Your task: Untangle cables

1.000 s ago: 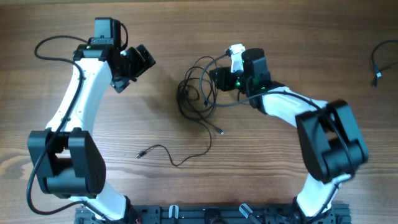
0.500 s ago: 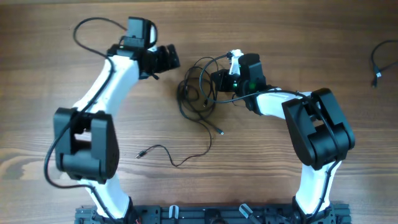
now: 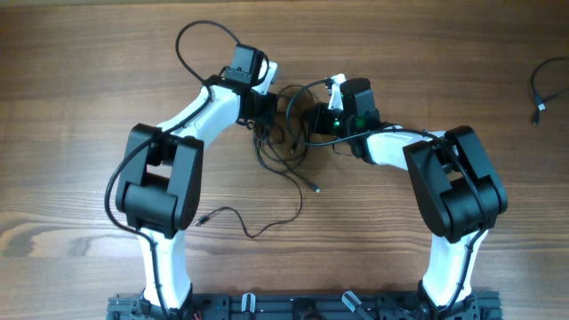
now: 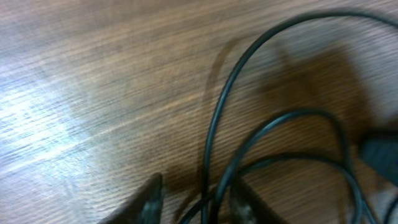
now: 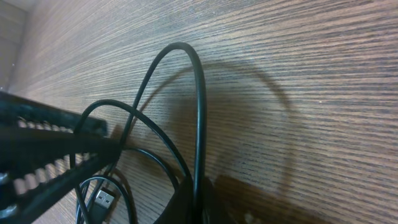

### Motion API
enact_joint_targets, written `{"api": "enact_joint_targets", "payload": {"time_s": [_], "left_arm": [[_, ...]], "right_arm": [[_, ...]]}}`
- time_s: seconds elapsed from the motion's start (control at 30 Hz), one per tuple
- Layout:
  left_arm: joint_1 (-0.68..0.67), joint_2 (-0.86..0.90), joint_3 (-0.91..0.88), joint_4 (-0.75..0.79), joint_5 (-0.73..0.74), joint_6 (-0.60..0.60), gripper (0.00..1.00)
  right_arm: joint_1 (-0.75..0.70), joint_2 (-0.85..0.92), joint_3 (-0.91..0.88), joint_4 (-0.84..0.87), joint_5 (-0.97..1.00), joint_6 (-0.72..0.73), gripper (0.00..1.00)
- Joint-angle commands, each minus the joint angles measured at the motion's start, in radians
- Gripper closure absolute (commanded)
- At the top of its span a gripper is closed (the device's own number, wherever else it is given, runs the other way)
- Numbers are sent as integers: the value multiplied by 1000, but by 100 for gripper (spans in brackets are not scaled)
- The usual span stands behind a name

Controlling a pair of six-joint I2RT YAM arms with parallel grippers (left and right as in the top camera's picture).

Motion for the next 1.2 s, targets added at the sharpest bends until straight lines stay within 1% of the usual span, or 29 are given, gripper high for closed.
{"api": "enact_joint_targets", "payload": {"time_s": [0.0, 0.03, 0.1, 0.13, 0.17, 0.23, 0.27, 0.3, 0.37, 0.4, 0.47, 0.5, 0.57, 0.67, 0.73, 0.77, 0.83, 0.87, 0.9, 0.93, 0.97, 1.0, 1.03, 1.07, 1.1, 1.13, 1.17], "left_arm": [[-1, 10, 2, 5, -51, -82, 96], [9, -2, 2, 4, -159, -168, 96], [54, -80, 2, -55, -445, -350, 96], [92, -153, 2, -107, -488, -361, 96], [124, -209, 2, -140, -489, -362, 96], [206, -336, 2, -195, -486, -394, 96], [262, -409, 2, -211, -456, -414, 96], [334, -481, 2, -220, -385, -414, 96], [426, -547, 2, -233, -304, -415, 96], [467, -564, 2, -242, -279, -441, 96], [544, -574, 2, -275, -259, -525, 96], [593, -572, 1, -316, -259, -589, 96], [628, -570, 0, -359, -259, -637, 96], [668, -570, 0, -404, -260, -665, 96], [692, -570, 0, -425, -257, -704, 96], [695, -570, 0, -431, -239, -702, 96], [691, -570, 0, -436, -142, -701, 96], [688, -570, 0, -436, -96, -700, 96], [682, -570, 0, -438, -42, -692, 96], [673, -570, 0, -443, 10, -686, 96], [660, -570, 0, -446, 63, -659, 96], [642, -569, 0, -446, 99, -632, 96], [618, -569, 0, -445, 123, -614, 96], [582, -569, 0, -445, 125, -614, 96], [552, -569, 0, -442, 125, -612, 96], [507, -569, 0, -433, 125, -581, 96], [480, -569, 0, -425, 125, -555, 96]], "right_arm": [[3, 25, 2, 3, -13, -8, 96], [-8, 18, 2, 3, -13, -12, 96], [-56, -40, 2, -20, -13, -70, 96], [-104, -111, 2, -60, -12, -99, 96], [-140, -164, 2, -92, -8, -118, 96], [-252, -326, 2, -225, 100, -121, 96], [-311, -414, 2, -304, 175, -121, 96], [-385, -518, 2, -386, 248, -142, 96], [-502, -663, 2, -467, 299, -198, 96], [-552, -721, 2, -491, 304, -220, 96], [-659, -842, 2, -514, 304, -239, 96], [-733, -920, 2, -511, 312, -250, 96], [-799, -983, 2, -502, 356, -281, 96], [-899, -1043, 2, -503, 528, -326, 96], [-953, -1044, 2, -525, 552, -327, 96], [-960, -1040, 2, -533, 537, -324, 96], [-958, -1035, 2, -545, 389, -325, 96], [-958, -1035, 2, -547, 296, -325, 94], [-958, -1035, 2, -548, 204, -325, 88], [-958, -1033, 2, -550, 108, -325, 79], [-958, -1033, 2, -562, 32, -325, 72], [-958, -1033, 2, -579, -29, -325, 61], [-958, -1033, 2, -609, -100, -325, 41], [-958, -1032, 2, -637, -145, -324, 28], [-958, -1027, 2, -671, -198, -324, 17], [-958, -1022, 2, -702, -246, -322, 4], [-957, -1017, 2, -726, -279, -315, 0]]}}
